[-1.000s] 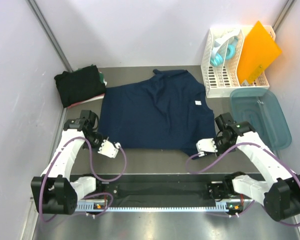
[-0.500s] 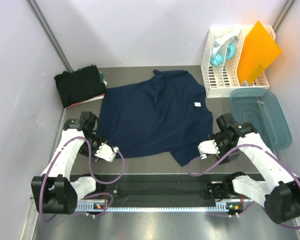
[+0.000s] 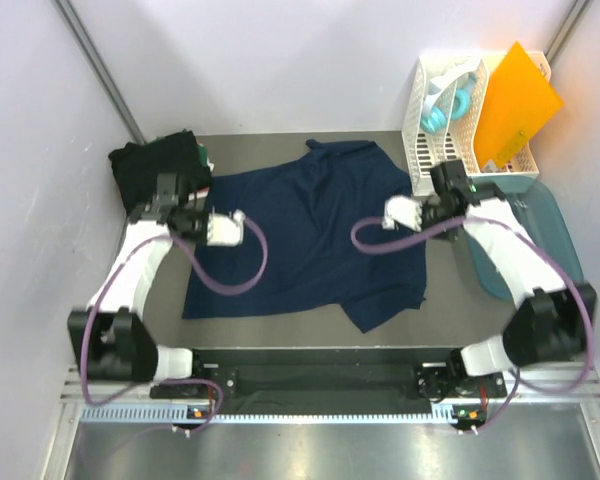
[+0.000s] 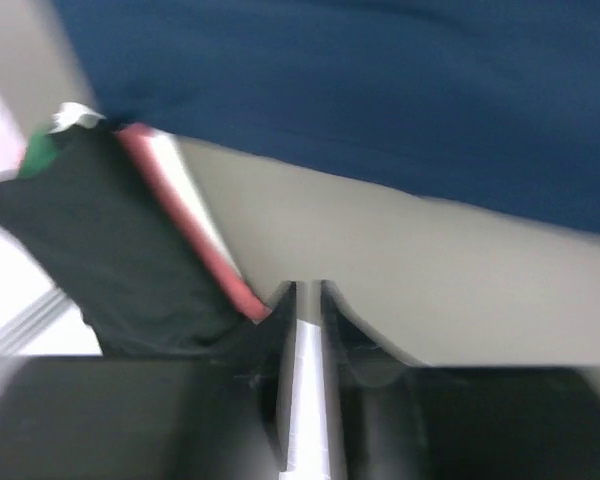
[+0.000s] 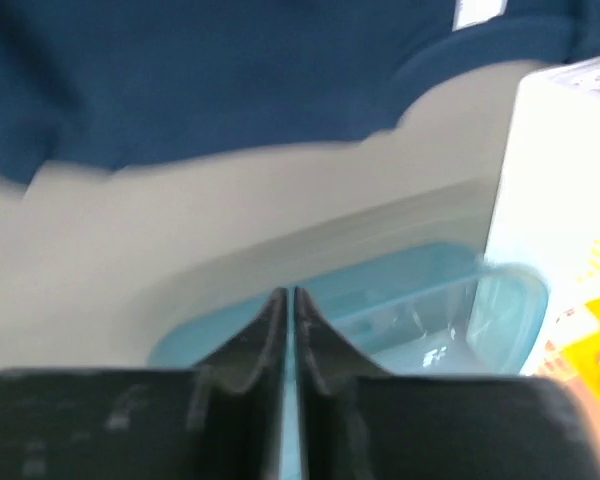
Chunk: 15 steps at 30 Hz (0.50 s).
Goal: Fold and stack the t-shirts
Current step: Flatten out the tshirt
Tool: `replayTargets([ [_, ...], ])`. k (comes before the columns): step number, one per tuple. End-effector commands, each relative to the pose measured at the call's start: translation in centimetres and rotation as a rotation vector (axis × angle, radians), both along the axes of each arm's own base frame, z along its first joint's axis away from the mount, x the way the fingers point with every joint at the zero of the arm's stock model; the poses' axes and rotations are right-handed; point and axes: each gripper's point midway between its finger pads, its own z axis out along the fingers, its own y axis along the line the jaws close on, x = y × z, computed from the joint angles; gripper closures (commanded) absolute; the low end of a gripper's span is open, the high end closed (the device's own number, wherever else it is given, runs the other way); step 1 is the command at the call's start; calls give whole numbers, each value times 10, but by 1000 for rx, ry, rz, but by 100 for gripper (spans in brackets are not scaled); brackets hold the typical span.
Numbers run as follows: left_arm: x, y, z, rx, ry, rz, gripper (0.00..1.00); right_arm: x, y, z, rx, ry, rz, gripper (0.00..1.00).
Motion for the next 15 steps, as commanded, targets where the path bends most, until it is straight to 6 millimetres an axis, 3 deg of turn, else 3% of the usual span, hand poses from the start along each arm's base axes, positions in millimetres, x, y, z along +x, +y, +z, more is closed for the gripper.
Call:
replayTargets([
  [1, 100, -6, 30, -201, -197, 250, 100, 55, 28, 4, 192, 28, -206, 100],
  [2, 114, -6, 36, -230, -216, 293, 100, 62, 35, -12, 218, 92, -226, 100],
  [3, 127, -6, 21, -236, -198, 315, 100, 77, 39, -3, 245, 72, -238, 100],
  [5, 145, -4, 17, -235, -220, 349, 100, 90, 45, -20, 269, 129, -254, 100],
  [6, 155, -5, 4, -234, -216, 351, 100, 103, 49, -14, 282, 109, -250, 100],
  [7, 160, -7, 0, -233, -217, 351, 100, 111, 50, -29, 275, 138, -254, 100],
  [9, 174, -11, -14, -225, -221, 360, 100, 132, 53, -23, 288, 105, -259, 100],
  [11, 182, -14, -18, -211, -221, 367, 100, 147, 56, -37, 297, 124, -275, 100],
  [12, 184, -19, -28, -205, -201, 364, 100, 160, 59, -31, 310, 96, -273, 100],
  [13, 185, -21, -31, -202, -195, 359, 100, 166, 60, -43, 309, 111, -280, 100],
  [15, 190, -26, -38, -201, -195, 350, 100, 183, 65, -39, 334, 84, -284, 100],
])
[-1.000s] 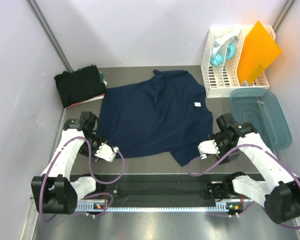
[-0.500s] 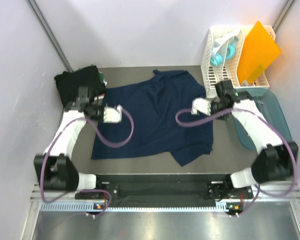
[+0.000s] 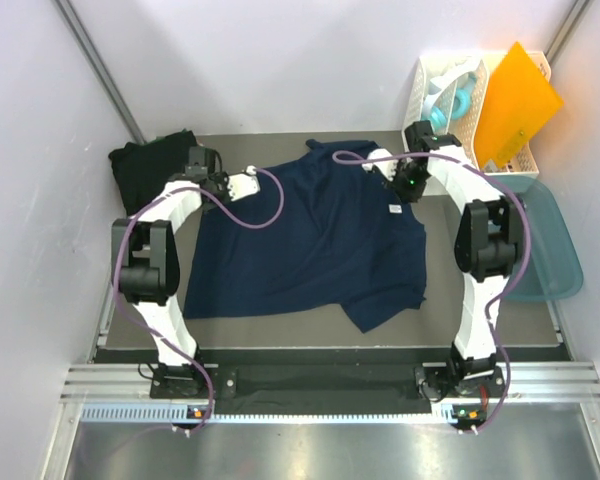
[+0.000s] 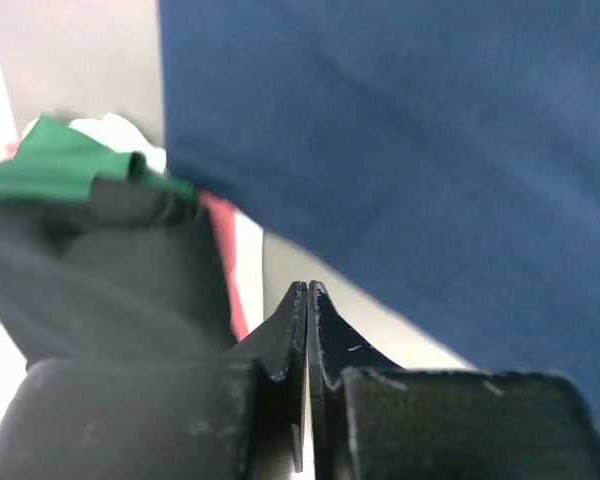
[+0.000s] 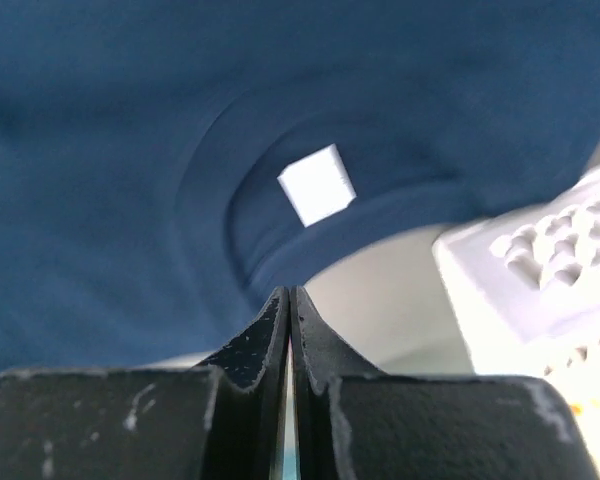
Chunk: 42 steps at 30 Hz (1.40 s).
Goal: Fold and stack the t-shirts
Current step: Flatten out the tshirt
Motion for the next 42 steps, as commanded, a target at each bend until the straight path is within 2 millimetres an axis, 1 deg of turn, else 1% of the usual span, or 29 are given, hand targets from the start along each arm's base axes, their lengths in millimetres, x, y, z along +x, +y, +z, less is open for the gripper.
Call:
replayTargets([
  [1, 32, -14, 19, -17, -113, 11, 100, 38, 13, 7, 89, -53, -45, 100],
  [2, 34, -15, 12, -8, -105, 6, 100, 42, 15, 5, 96, -53, -55, 100],
  [3, 37, -16, 11, 6, -109, 10, 100, 51, 18, 8, 104, -74, -59, 100],
  [4, 40, -17, 12, 8, -114, 11, 100, 53, 20, -2, 108, -55, -63, 100],
  [6, 43, -19, 6, 13, -110, 13, 100, 60, 21, -5, 116, -62, -71, 100],
  [8, 48, -21, 4, 8, -117, 15, 100, 62, 21, -16, 111, -50, -84, 100],
  [9, 49, -16, 3, 43, -123, 39, 100, 64, 20, -19, 112, -49, -90, 100],
  [14, 53, -4, -14, 124, -119, 92, 100, 56, 22, -49, 118, 19, -126, 100],
  [17, 54, 6, -23, 168, -124, 125, 100, 48, 21, -57, 114, 45, -141, 100],
  [19, 55, 11, -29, 192, -130, 143, 100, 47, 18, -57, 108, 39, -151, 100],
  [20, 54, 16, -34, 220, -123, 158, 100, 40, 17, -63, 105, 58, -155, 100],
  [22, 53, 22, -41, 256, -117, 171, 100, 38, 14, -61, 89, 46, -163, 100],
  [23, 50, 30, -49, 298, -102, 200, 100, 32, 11, -66, 77, 62, -166, 100],
  [25, 44, 36, -58, 336, -76, 215, 100, 27, 4, -65, 52, 56, -178, 100],
  [26, 40, 40, -63, 358, -61, 223, 100, 19, 0, -70, 40, 71, -182, 100],
  [27, 38, 42, -65, 367, -55, 224, 100, 17, -5, -70, 34, 70, -191, 100],
  [28, 32, 44, -70, 379, -43, 220, 100, 16, -9, -64, 21, 56, -197, 100],
  [29, 29, 45, -70, 384, -37, 220, 100, 7, -14, -69, 9, 74, -203, 100],
  [30, 23, 47, -73, 395, -24, 221, 100, 7, -18, -62, 4, 57, -211, 100],
  [31, 21, 48, -70, 397, -19, 224, 100, 3, -24, -62, -13, 61, -219, 100],
  [32, 13, 49, -73, 405, 18, 225, 100, -4, -30, -65, -24, 75, -222, 100],
  [33, 8, 50, -74, 408, 41, 223, 100, -6, -34, -58, -29, 59, -226, 100],
  [34, 4, 50, -72, 400, 52, 235, 100, -8, -38, -58, -41, 60, -229, 100],
  [35, -5, 51, -74, 407, 97, 230, 100, -14, -44, -60, -49, 71, -236, 100],
  [36, -8, 50, -72, 402, 107, 231, 100, -15, -47, -56, -49, 63, -241, 100],
  [38, -15, 48, -68, 381, 129, 235, 100, -20, -51, -57, -63, 66, -242, 100],
  [40, -30, 44, -65, 351, 188, 225, 100, -23, -55, -52, -68, 60, -241, 100],
  [41, -33, 43, -64, 344, 202, 225, 100, -22, -55, -51, -70, 54, -239, 100],
  [42, -44, 43, -65, 345, 256, 214, 100, -22, -55, -49, -69, 51, -237, 100],
])
